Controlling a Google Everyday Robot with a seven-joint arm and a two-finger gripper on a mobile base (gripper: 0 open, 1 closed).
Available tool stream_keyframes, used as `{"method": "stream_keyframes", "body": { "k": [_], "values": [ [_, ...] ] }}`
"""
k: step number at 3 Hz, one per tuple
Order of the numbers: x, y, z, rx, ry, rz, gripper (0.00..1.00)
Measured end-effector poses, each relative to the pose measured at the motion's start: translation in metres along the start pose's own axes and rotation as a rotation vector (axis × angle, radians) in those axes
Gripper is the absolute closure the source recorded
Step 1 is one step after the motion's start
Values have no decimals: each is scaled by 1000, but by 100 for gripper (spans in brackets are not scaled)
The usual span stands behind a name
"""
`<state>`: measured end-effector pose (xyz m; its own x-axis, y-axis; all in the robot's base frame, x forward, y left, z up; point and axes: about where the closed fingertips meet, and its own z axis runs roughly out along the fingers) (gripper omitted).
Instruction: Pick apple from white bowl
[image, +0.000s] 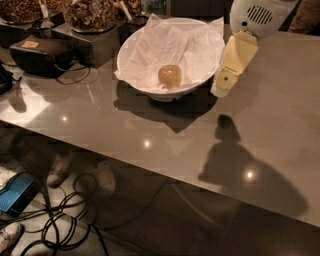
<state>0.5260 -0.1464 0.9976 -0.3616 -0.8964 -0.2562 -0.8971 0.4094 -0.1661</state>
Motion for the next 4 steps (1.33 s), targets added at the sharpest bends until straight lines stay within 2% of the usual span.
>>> {"method": "stream_keyframes", "body": {
  "k": [1, 2, 3, 4],
  "values": [
    [-34, -11, 5, -32, -32, 14, 0],
    [-75, -22, 6, -44, -77, -13, 0],
    [-85, -28, 3, -16, -112, -15, 0],
    [-99, -36, 12, -9, -170, 25, 0]
  ]
}}
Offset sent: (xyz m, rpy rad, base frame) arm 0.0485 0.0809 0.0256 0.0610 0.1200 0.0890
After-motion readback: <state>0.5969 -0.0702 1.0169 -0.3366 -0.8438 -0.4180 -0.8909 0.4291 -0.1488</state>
